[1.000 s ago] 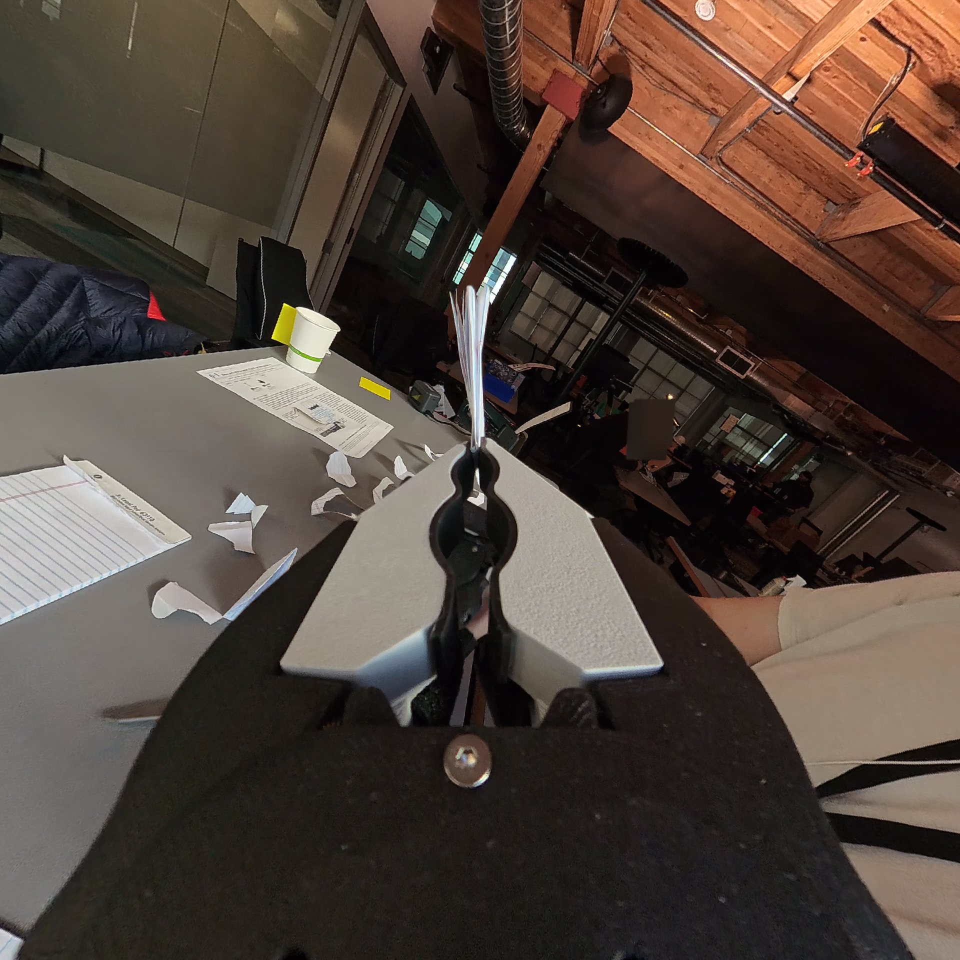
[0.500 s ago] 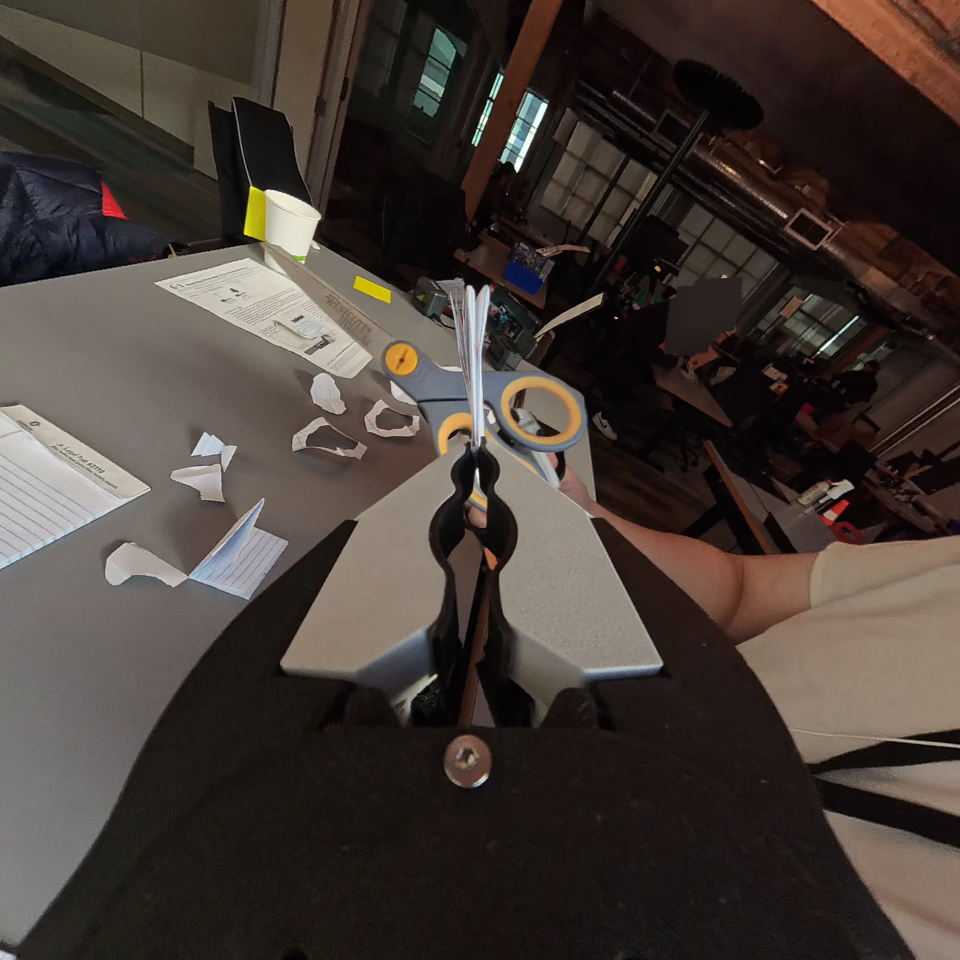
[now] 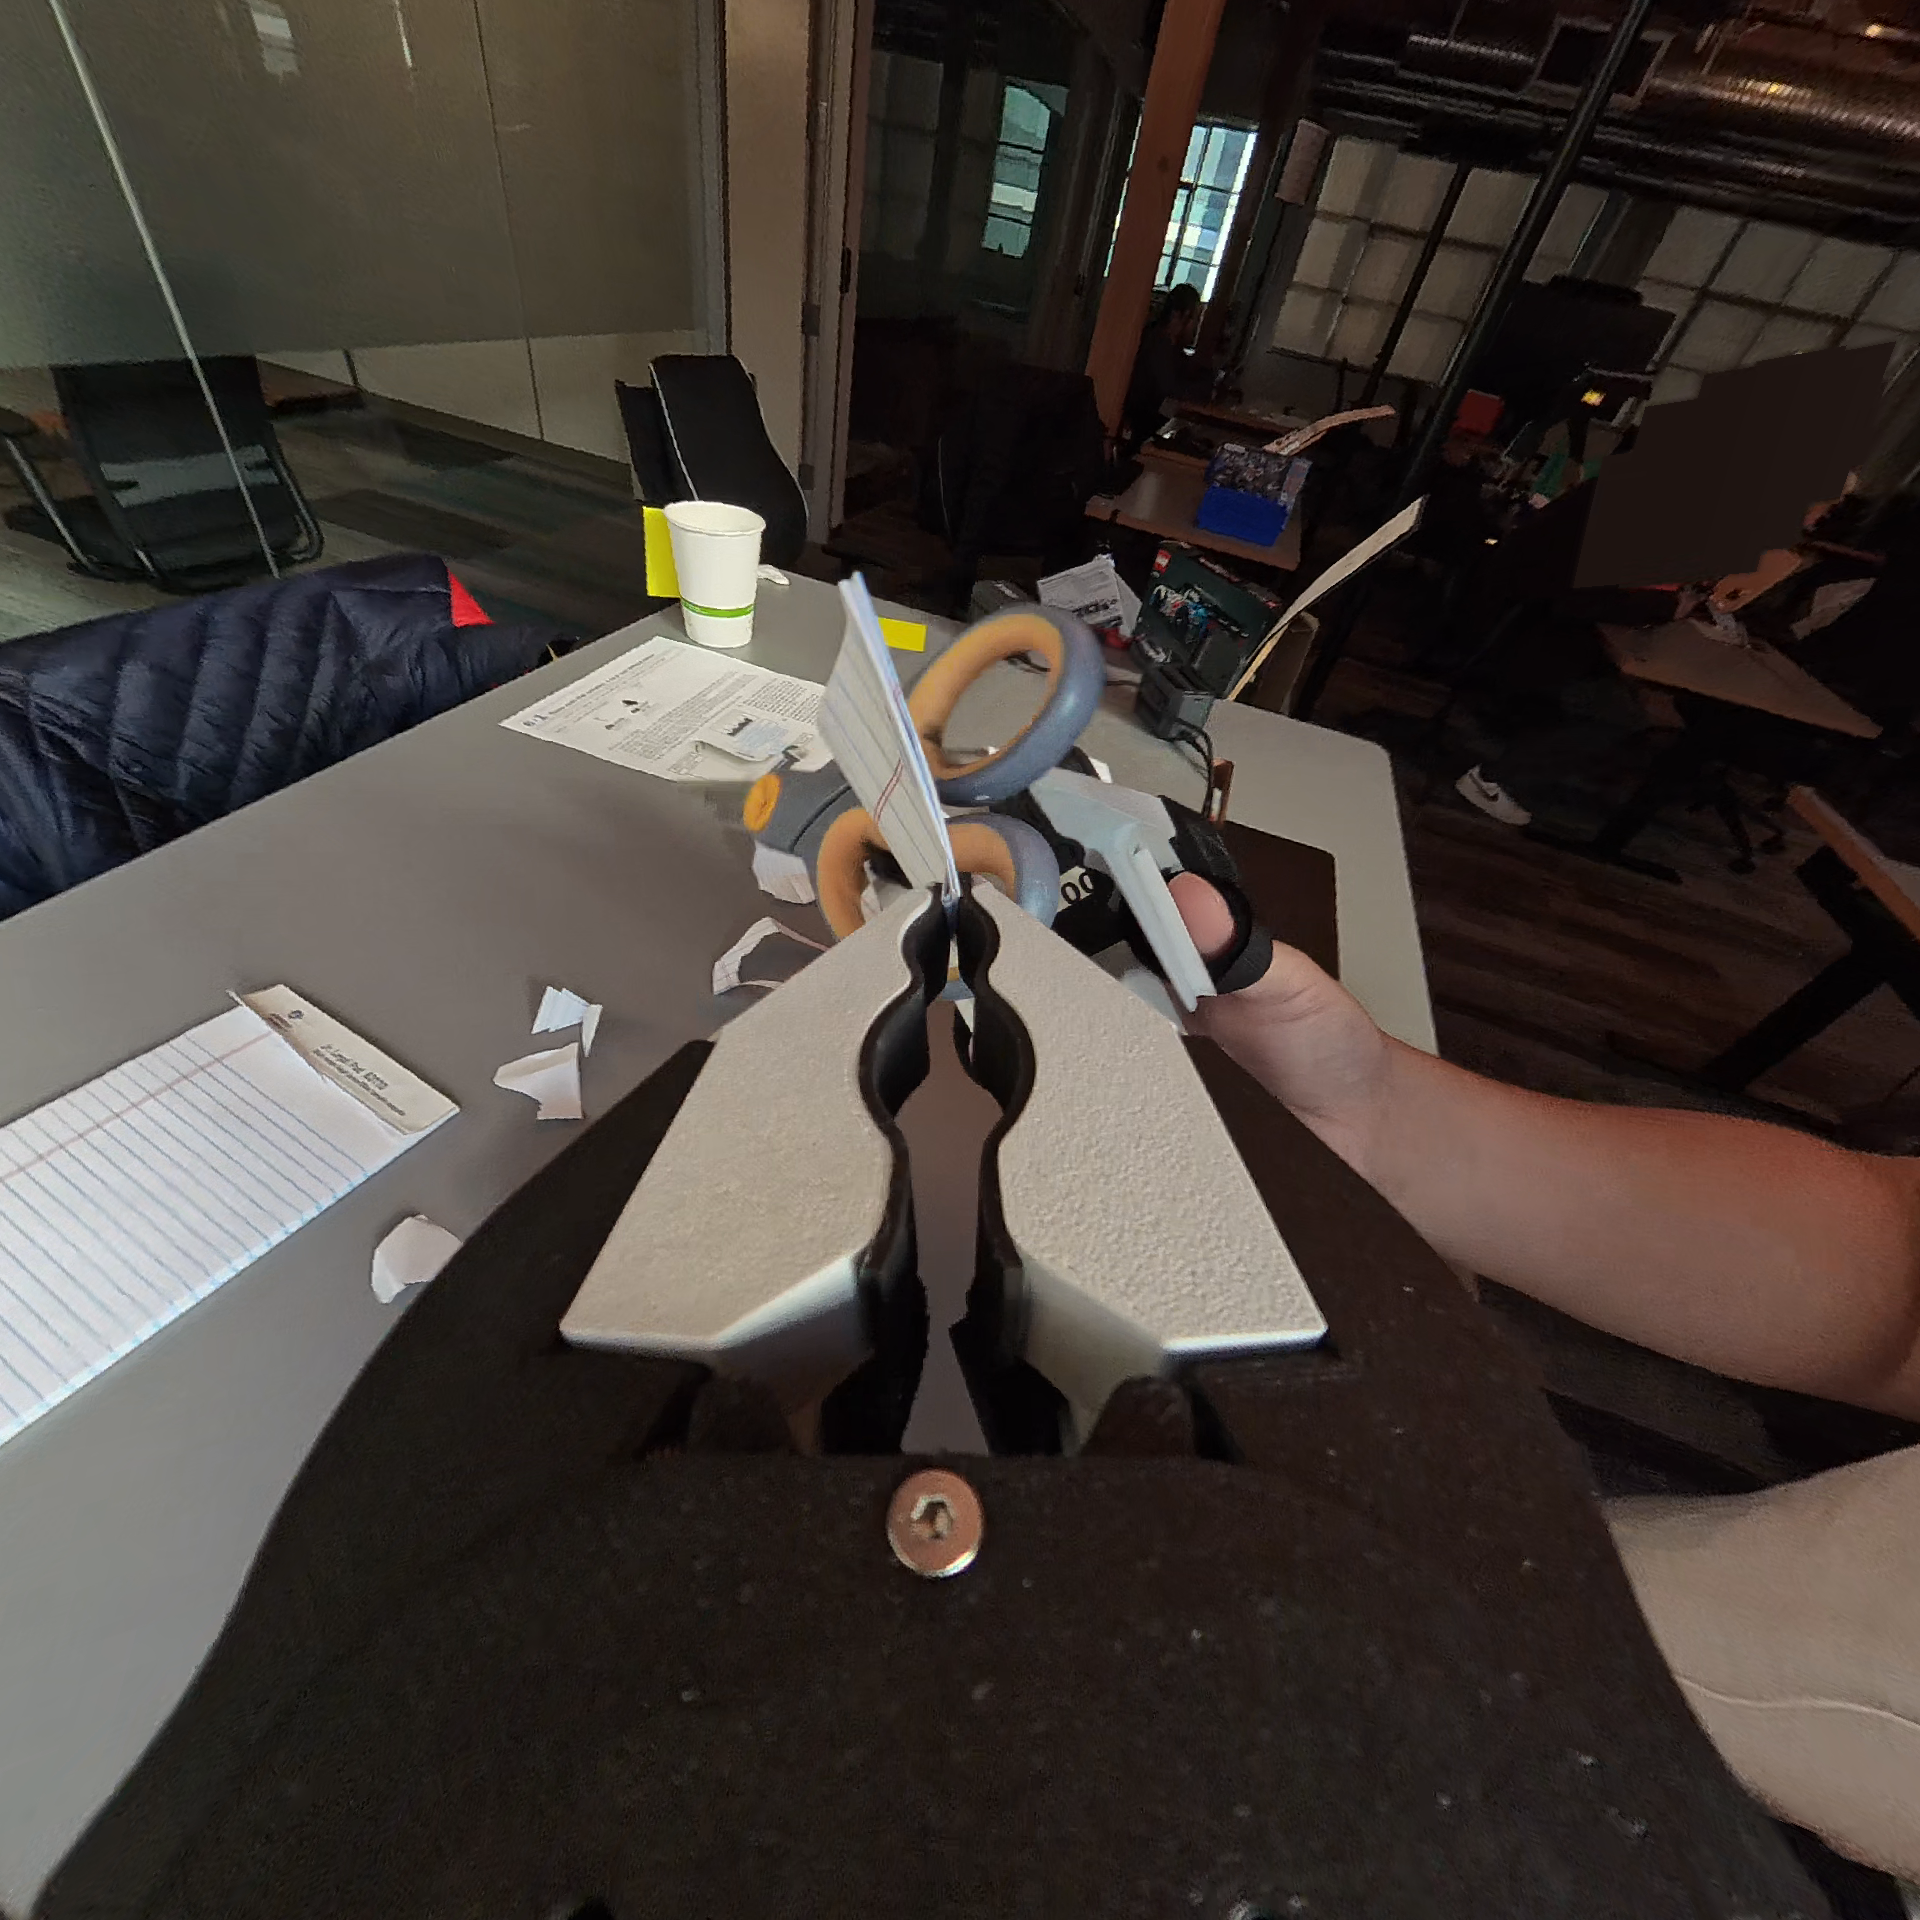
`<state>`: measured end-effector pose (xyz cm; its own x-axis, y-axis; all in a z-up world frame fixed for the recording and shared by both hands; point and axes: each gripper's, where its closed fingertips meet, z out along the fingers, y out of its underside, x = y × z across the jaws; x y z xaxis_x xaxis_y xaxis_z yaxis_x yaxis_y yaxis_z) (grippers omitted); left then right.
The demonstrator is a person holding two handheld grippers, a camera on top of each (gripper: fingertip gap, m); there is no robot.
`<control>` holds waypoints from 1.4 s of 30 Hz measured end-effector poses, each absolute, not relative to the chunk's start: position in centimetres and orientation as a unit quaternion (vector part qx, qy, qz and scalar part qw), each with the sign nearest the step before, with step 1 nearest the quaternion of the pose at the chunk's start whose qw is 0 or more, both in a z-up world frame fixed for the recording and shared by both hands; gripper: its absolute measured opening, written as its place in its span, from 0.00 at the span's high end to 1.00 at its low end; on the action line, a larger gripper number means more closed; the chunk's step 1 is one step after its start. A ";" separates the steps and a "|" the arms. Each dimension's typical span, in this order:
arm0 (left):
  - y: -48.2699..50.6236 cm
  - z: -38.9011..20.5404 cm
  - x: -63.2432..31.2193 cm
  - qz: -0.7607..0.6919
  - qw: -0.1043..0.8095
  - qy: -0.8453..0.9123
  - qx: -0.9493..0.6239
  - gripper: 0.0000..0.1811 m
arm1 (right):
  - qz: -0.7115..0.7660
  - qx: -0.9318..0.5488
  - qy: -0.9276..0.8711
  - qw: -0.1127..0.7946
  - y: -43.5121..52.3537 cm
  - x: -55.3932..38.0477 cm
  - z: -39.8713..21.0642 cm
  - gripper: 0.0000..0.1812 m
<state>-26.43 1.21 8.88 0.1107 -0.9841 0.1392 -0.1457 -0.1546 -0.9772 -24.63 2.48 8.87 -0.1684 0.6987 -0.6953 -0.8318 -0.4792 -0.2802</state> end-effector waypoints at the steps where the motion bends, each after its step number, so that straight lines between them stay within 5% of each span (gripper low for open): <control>1: 1.1 8.9 -26.2 -0.452 0.461 0.480 -0.594 1.00 | 0.761 -0.409 0.080 0.496 2.5 -25.2 8.8 0.81; 12: 0.2 9.6 -26.1 -0.421 0.506 0.494 -0.568 1.00 | 0.835 -0.320 0.097 0.436 2.1 -25.6 10.0 0.85; 24: -0.7 12.1 -27.3 -0.567 0.455 0.444 -0.524 1.00 | 0.658 -0.485 -0.105 0.567 -0.3 -26.7 11.9 0.92; 36: -1.4 11.1 -26.6 -0.612 0.443 0.434 -0.491 1.00 | 0.460 -0.585 -0.200 0.638 -0.9 -26.2 10.6 0.90; 42: -2.4 12.8 -26.7 -0.614 0.508 0.417 -0.437 1.00 | 0.377 -0.599 -0.279 0.649 -2.3 -27.5 12.1 0.77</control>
<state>-26.66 -2.44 12.78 -0.1019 -0.9883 0.1139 0.2586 -0.1368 -0.9562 -27.47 -2.26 12.05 0.5606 0.8231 -0.0905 -0.1553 -0.0028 -0.9879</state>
